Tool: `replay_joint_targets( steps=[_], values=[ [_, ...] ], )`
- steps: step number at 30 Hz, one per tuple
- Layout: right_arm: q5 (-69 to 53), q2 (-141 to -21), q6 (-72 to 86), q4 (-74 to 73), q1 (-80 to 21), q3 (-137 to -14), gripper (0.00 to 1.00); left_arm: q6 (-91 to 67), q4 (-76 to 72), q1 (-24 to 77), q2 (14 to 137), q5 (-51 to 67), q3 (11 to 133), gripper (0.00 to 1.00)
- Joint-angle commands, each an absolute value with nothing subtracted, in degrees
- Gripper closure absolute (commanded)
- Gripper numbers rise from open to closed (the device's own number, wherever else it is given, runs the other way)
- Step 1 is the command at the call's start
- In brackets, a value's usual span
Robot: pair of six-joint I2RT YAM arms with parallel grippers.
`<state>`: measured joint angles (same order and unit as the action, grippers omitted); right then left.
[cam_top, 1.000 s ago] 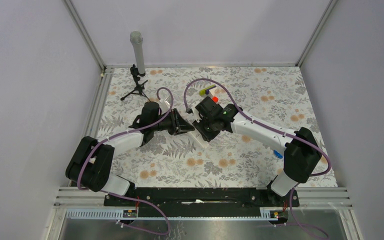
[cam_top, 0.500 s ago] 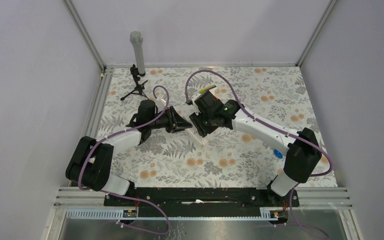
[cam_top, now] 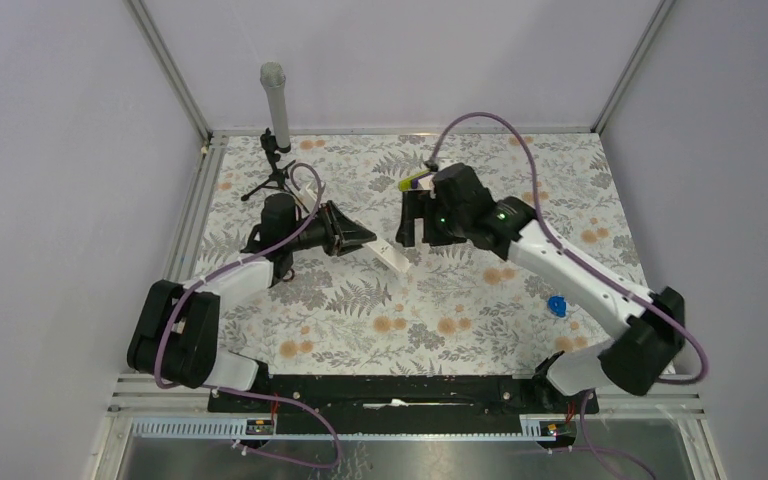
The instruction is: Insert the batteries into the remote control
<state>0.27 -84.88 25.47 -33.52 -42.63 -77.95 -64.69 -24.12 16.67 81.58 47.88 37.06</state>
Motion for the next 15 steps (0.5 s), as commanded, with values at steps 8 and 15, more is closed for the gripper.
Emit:
replay_joint_targets(
  steps=[8,15],
  values=[
    [-8.06,-68.47,58.3,-3.56,-41.55,-58.07,0.08,-73.67,-26.5,14.59,74.66,50.65,46.23,1.0],
    [-5.18,-66.65,59.09,-0.59,-41.57,-56.87,0.08,-75.85,-24.44,14.59,73.6,49.54,48.94,1.0]
  ],
)
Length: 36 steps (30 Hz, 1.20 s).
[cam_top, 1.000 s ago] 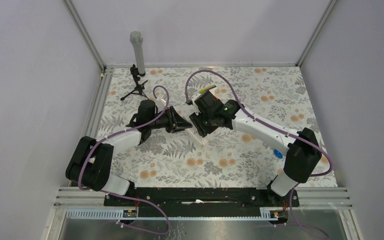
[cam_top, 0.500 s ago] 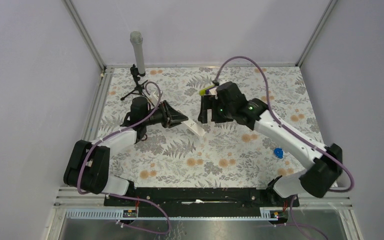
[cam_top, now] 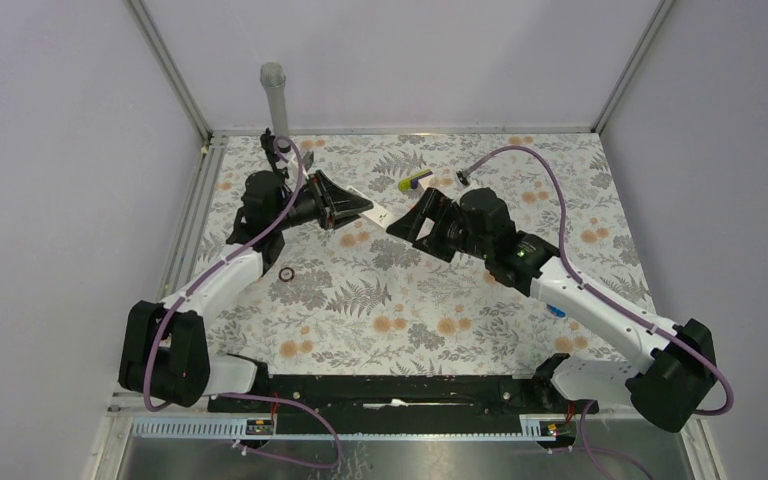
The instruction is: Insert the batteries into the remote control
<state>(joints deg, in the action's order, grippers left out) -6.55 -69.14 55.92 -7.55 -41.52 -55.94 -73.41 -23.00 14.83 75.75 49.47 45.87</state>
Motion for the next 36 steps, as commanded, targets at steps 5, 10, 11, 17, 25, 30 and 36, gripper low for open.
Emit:
replay_joint_targets(
  steps=[5,10,11,17,25,30,36],
  values=[
    [-5.63,-66.26,61.96,4.88,-41.57,-54.75,0.07,-78.38,-25.69,14.59,72.84,49.76,48.79,1.0],
    [-5.39,-66.01,65.7,7.89,-41.5,-52.8,0.06,-80.53,-26.1,14.59,71.7,49.57,48.43,1.0],
    [-5.32,-65.97,66.34,9.12,-41.56,-52.37,0.07,-81.16,-26.19,14.59,71.52,49.53,48.36,1.0],
    [-4.77,-66.13,66.37,13.34,-41.56,-51.19,0.25,-83.89,-27.96,14.59,70.07,49.75,47.95,1.0],
    [-7.28,-68.64,65.62,14.69,-41.55,-51.9,0.5,-87.07,-30.21,14.5,69.66,50.65,48.86,1.0],
    [-7.48,-70.39,65.94,18.14,-41.53,-51.1,0.53,-89.24,-30.23,14.55,68.99,51.39,49.12,1.0],
    [-7.77,-72.94,66.19,22.13,-41.57,-51.5,0.56,-90.02,-29.19,14.59,67.58,51.81,49.1,1.0]
  ],
)
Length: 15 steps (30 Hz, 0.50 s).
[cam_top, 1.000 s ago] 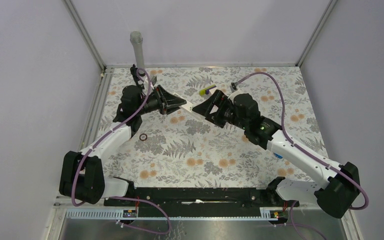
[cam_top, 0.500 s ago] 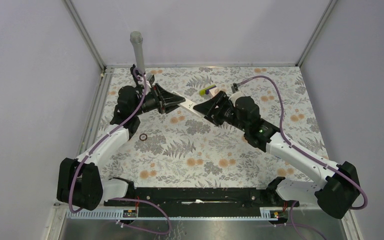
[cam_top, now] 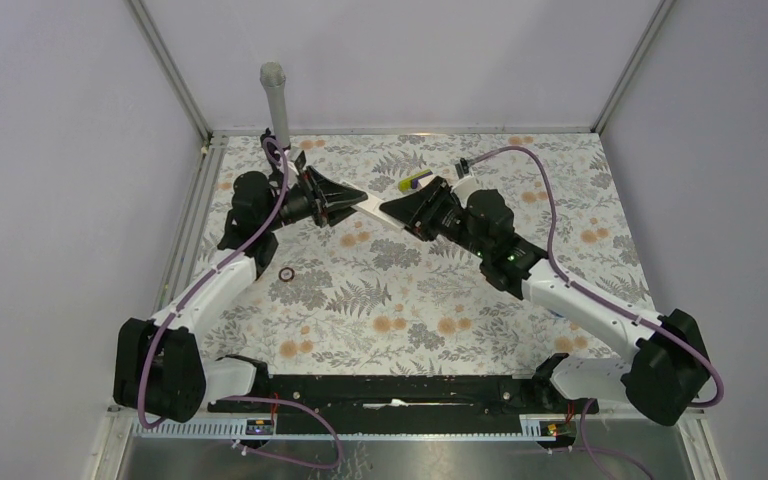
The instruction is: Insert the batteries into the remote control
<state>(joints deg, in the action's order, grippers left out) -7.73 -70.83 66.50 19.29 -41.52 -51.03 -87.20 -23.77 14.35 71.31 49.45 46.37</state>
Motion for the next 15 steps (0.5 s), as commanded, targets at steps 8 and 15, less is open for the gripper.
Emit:
replay_joint_targets(
  steps=[8,15],
  values=[
    [-8.84,-74.83,66.7,23.4,-41.51,-51.53,0.65,-91.92,-32.12,14.58,66.46,51.98,48.42,1.0],
    [-10.81,-77.09,67.38,24.44,-41.55,-52.03,0.73,-92.27,-31.52,14.59,65.77,52.29,48.42,1.0]
  ],
)
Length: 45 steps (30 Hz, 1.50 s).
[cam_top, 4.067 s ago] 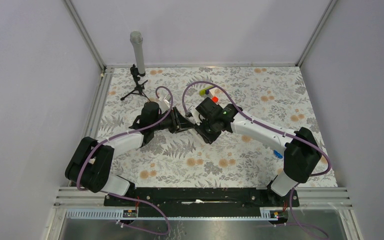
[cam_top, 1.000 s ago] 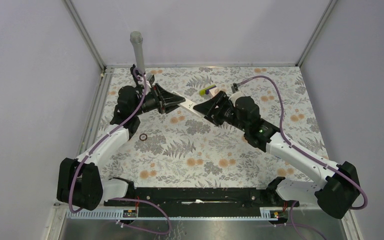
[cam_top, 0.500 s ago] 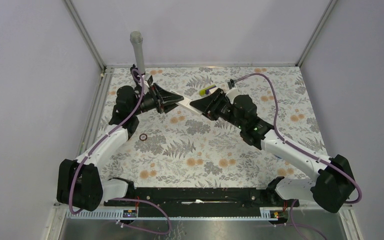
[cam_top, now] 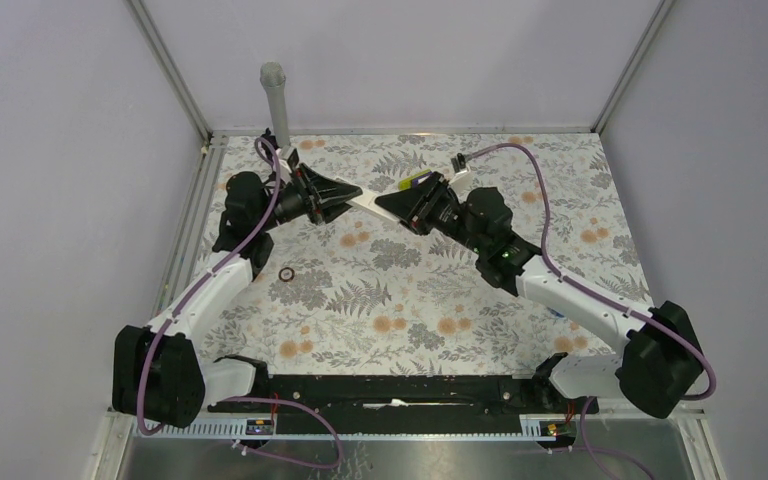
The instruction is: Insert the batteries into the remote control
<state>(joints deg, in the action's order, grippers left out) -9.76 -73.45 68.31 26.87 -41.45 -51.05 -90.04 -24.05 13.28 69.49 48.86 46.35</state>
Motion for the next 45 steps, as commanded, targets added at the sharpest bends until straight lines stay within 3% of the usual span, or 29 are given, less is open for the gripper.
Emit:
replay_joint_targets(
  steps=[1,14,18,22,25,27,30,35,38,45],
  values=[
    [-11.48,-77.87,67.52,24.81,-41.57,-52.25,0.74,-92.31,-31.43,14.59,65.68,52.33,48.55,1.0],
    [-15.73,-84.48,66.93,29.13,-41.54,-54.95,0.79,-90.77,-30.42,16.28,65.62,53.68,49.41,1.0],
    [-15.86,-84.04,65.91,28.34,-41.56,-55.55,0.77,-87.89,-27.5,15.18,65.57,53.74,50.36,1.0],
    [-14.29,-79.61,60.63,25.58,-41.5,-55.41,0.54,-82.12,-22.87,12.18,65.74,53.83,50.97,1.0],
    [-14.13,-75.17,53.66,22.13,-41.21,-56.37,0.2,-78.07,-20.78,9.7,66.04,54.92,50.81,1.0],
    [-16.8,-72.44,49.21,20.94,-40.56,-56.92,0.09,-75.36,-20.64,8.89,66.42,56.78,50.84,1.0],
    [-24.91,-70.12,44.77,21.37,-39.0,-56.9,0.02,-69.3,-16.73,8.61,66.51,60.18,52.07,1.0],
    [-43.55,-72.68,38.57,17.86,-38.14,-61.18,0.01,-53.27,-2.19,8.57,64.98,64.22,57.46,1.0],
    [-48.05,-75.28,33.16,11.89,-38.12,-64.5,0.01,-50.43,-2.29,8.59,64.27,67.65,58.39,1.0],
    [-54.93,-82.01,32.23,14.76,-38.14,-67.22,0.24,-49.99,-6.54,8.61,63.59,72.8,58.01,1.0]
  ],
)
